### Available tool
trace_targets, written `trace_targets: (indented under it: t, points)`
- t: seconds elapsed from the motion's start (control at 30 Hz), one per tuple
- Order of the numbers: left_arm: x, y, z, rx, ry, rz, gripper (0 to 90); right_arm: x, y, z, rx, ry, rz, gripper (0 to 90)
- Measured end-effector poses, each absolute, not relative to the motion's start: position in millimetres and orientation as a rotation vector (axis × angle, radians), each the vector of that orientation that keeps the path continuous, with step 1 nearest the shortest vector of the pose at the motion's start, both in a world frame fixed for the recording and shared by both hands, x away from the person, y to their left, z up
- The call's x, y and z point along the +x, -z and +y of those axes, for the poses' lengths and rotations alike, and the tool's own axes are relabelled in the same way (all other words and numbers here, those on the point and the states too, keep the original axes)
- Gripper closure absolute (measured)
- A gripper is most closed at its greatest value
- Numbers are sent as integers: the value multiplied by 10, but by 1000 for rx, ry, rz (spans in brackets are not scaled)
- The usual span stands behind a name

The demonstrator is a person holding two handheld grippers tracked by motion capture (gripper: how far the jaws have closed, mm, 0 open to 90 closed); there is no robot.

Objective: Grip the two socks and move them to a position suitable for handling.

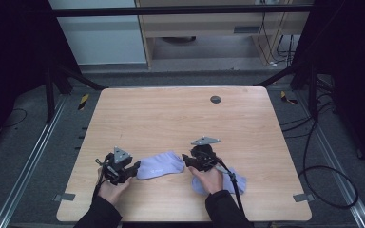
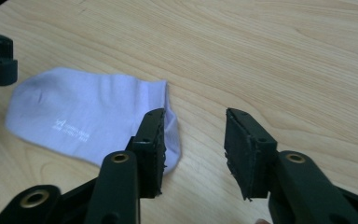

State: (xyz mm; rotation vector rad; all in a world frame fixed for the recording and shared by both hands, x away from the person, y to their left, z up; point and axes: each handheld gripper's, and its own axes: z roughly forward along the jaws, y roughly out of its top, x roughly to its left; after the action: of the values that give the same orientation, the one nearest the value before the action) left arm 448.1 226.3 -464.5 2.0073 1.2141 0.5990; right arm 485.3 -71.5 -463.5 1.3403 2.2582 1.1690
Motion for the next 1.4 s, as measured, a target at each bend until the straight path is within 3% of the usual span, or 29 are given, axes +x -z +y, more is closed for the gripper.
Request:
trace_targets:
  t: [0.47, 0.7, 1.4]
  points:
    - [4275, 4505, 1800, 2016, -485, 1080, 572, 4590, 4490, -1582, 1327, -1195, 2244, 451]
    - [4258, 4523, 1537, 2033, -417, 1049, 573, 4405, 4568, -1918, 1326, -1166, 2235, 449]
    - [4244, 4789, 616, 2177, -321, 947, 615, 4186, 4848, -2335, 1372, -1051, 2241, 586]
